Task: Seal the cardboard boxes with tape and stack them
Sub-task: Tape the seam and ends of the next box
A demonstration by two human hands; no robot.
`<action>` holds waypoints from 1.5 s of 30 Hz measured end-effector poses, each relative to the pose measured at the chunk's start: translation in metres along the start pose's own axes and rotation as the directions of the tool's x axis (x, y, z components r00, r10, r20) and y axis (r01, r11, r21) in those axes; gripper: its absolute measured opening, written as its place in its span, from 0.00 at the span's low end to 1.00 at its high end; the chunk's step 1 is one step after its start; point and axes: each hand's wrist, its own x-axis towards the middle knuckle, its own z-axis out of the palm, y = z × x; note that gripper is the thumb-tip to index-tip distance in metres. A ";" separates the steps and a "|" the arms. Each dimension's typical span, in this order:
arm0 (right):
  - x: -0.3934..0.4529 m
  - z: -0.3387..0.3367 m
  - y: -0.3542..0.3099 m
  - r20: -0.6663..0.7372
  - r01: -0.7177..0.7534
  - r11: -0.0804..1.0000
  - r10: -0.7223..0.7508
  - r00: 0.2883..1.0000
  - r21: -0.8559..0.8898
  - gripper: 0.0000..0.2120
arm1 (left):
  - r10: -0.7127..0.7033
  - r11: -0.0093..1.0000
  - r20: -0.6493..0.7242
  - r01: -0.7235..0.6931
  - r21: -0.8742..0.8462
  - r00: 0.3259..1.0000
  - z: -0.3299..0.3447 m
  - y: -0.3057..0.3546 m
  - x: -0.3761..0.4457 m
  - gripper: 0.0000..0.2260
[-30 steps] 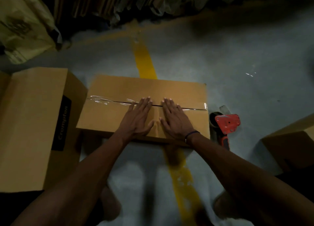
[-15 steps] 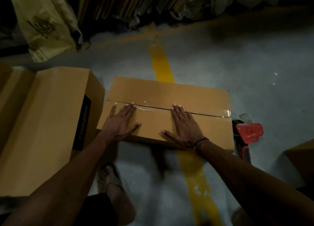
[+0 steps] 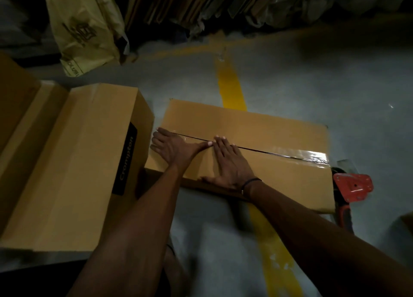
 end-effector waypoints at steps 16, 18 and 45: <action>-0.052 -0.007 0.018 -0.029 -0.018 0.997 0.016 0.999 -0.071 0.57 | -0.090 0.883 0.104 0.128 -0.452 0.990 -0.011 -0.033 0.011 0.26; -0.046 -0.008 0.009 -0.030 0.002 0.998 -0.004 1.000 -0.062 0.55 | -0.090 0.864 0.128 0.142 -0.484 0.988 -0.012 -0.040 0.017 0.21; -0.066 -0.026 0.100 -0.012 0.079 0.986 -0.081 0.997 -0.144 0.39 | -0.212 0.763 0.320 0.361 -0.536 0.923 -0.001 -0.035 0.061 0.21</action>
